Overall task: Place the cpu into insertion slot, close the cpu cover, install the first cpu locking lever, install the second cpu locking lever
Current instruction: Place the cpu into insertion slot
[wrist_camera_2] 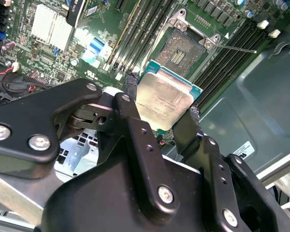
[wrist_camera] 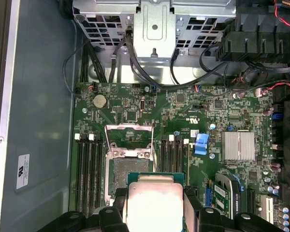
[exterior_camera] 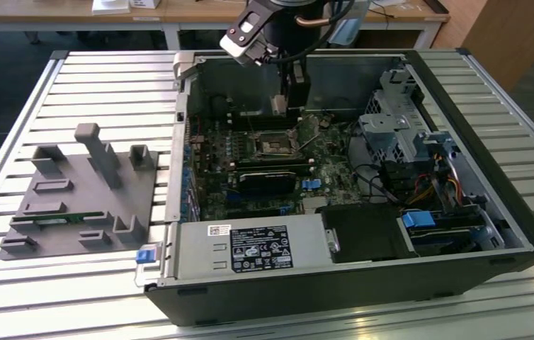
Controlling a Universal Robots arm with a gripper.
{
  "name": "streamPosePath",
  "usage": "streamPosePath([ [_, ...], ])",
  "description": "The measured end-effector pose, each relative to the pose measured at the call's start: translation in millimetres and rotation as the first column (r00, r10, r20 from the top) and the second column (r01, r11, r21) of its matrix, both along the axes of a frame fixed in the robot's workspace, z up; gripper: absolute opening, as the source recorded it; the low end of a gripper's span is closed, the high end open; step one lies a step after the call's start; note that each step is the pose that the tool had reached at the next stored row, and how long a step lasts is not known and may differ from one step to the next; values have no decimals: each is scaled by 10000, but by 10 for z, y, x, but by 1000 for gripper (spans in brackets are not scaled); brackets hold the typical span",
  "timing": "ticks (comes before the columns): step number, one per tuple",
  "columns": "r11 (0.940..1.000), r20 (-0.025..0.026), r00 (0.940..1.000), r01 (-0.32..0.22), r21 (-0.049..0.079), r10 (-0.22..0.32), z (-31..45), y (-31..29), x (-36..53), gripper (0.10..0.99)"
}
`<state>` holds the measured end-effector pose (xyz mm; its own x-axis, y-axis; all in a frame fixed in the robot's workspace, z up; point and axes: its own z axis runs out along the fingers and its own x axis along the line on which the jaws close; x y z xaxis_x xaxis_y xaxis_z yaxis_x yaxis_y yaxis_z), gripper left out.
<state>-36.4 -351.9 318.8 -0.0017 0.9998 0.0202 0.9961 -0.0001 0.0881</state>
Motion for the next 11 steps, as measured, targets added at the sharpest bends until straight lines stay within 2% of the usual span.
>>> streamPosePath([
  [11, 10000, 0, 10000, 0, 1, 0, -35, 0, 0, 541],
])
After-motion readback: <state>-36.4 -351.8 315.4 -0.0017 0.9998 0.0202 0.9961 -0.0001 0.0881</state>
